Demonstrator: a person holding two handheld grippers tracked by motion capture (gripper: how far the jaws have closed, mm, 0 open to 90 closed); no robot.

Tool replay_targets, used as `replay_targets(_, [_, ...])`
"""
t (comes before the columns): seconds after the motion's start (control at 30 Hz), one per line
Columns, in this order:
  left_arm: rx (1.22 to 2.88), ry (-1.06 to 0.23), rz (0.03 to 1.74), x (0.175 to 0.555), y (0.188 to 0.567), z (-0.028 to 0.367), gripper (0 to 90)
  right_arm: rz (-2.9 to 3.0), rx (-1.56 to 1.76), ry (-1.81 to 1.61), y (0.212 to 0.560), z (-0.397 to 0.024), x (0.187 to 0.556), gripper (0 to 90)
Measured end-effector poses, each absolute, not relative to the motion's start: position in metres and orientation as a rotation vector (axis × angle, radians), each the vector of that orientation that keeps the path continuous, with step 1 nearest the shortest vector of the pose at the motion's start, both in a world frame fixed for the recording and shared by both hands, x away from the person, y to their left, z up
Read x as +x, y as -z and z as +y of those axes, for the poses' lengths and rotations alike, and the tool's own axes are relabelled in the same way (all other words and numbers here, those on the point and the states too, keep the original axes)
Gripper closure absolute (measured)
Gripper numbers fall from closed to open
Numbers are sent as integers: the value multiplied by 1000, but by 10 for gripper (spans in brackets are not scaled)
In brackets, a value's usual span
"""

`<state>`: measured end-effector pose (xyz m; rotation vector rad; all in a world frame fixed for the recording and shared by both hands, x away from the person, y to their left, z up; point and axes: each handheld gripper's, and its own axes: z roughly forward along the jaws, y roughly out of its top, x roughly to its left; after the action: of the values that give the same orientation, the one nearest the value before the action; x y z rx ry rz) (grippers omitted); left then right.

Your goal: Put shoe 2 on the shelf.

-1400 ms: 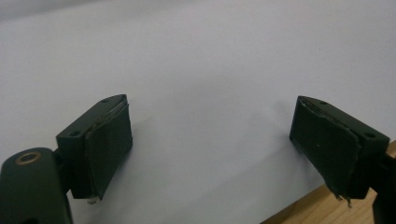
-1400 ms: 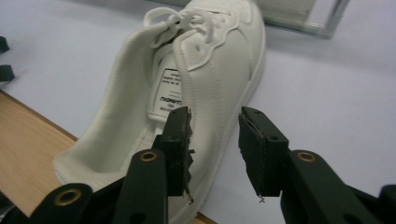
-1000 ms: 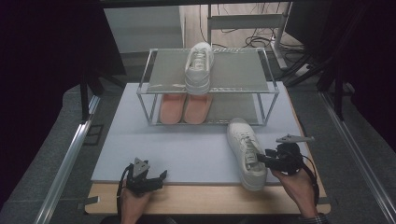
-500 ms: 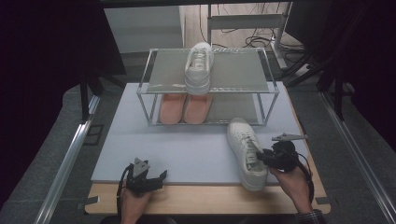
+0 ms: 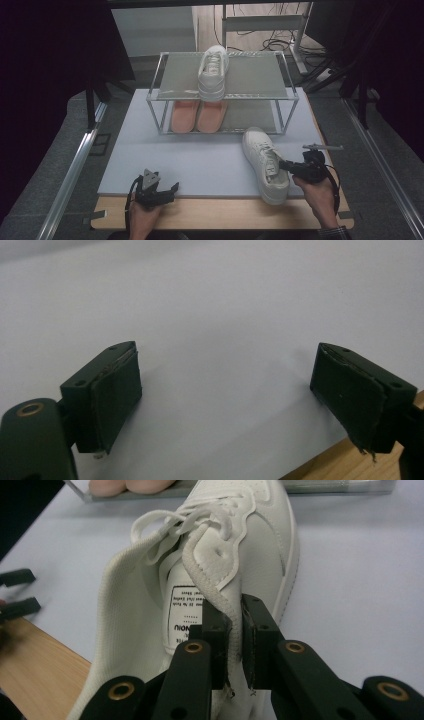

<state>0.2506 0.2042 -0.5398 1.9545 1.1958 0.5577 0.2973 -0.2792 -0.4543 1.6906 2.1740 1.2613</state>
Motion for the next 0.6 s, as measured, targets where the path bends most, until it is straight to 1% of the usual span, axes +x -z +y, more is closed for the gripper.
replay_targets(0.37, [1955, -558, 1196, 251, 540, 204, 126, 2104, 1805, -1419, 452, -290, 296, 835])
replay_targets(0.6, [1955, -558, 1196, 251, 540, 204, 126, 2096, 1782, -1465, 439, -288, 294, 835])
